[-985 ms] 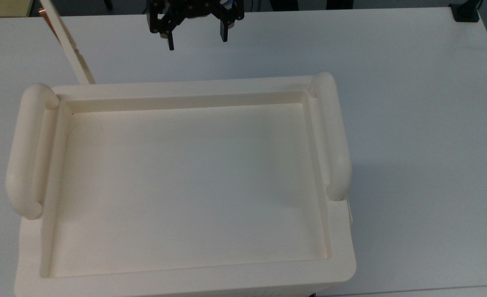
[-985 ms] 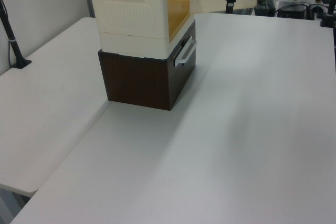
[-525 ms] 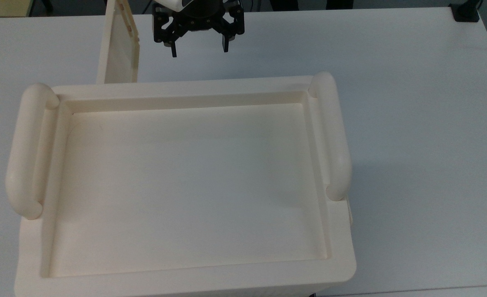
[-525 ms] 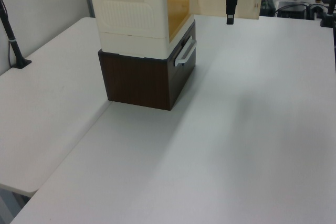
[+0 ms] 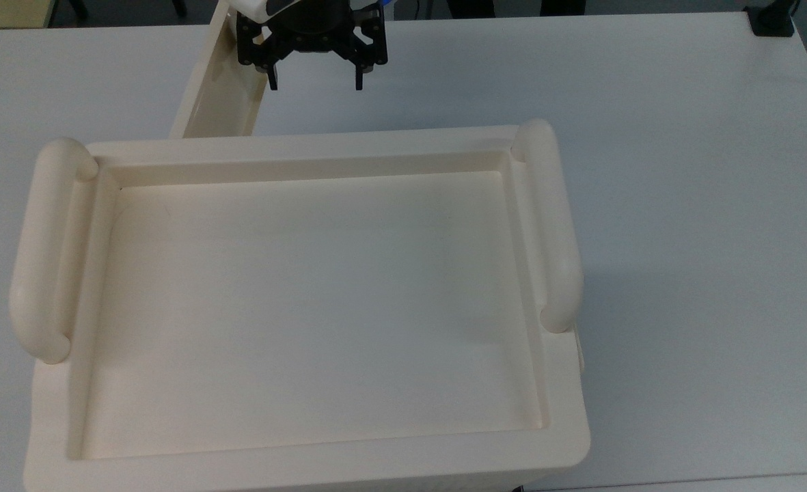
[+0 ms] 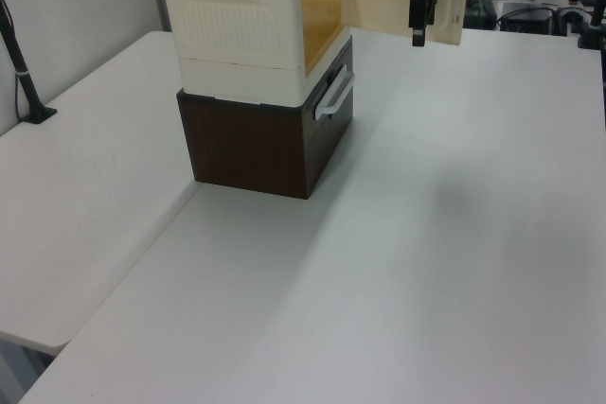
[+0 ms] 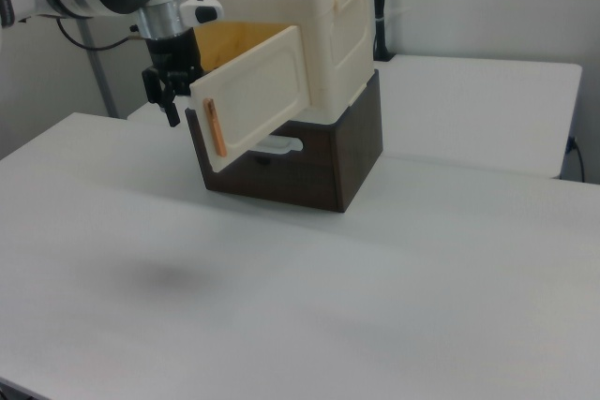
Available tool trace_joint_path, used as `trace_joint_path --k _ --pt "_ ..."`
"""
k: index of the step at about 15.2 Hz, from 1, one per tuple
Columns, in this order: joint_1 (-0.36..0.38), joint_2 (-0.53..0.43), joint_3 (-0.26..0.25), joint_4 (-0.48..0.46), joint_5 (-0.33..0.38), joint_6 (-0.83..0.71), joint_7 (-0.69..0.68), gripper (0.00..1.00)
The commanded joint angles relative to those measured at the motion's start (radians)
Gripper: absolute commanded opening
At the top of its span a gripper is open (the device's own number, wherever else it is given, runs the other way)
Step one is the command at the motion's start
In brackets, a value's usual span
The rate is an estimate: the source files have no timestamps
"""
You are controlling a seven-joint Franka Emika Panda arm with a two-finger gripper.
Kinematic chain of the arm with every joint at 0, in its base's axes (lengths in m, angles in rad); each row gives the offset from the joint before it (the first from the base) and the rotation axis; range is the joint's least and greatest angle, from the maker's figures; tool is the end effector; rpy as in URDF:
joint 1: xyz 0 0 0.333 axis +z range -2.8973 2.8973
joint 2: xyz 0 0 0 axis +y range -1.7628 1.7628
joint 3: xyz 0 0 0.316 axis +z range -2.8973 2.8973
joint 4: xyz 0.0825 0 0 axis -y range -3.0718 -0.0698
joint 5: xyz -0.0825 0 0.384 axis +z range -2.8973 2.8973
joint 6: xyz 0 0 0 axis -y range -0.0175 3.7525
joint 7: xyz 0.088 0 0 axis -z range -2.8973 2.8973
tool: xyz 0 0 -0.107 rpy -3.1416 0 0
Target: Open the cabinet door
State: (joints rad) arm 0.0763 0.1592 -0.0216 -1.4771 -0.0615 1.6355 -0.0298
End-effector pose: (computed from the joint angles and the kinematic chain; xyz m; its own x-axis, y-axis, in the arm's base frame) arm 0.6074 0.0281 0.5823 0.9961 0.0886 -0.0028 0.0886 -0.9940 0.0647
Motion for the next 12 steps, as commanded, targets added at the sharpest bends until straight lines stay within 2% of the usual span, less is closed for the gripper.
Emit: trace_joint_path --k 1,6,12 --pt "-0.063 -0.041 0.072 -0.043 0.008 -0.002 0.033 1.00" --pt "-0.056 -0.041 0.071 -0.051 0.008 0.007 0.037 1.00" --pt "-0.023 -0.044 0.039 -0.052 0.006 0.006 0.037 1.00"
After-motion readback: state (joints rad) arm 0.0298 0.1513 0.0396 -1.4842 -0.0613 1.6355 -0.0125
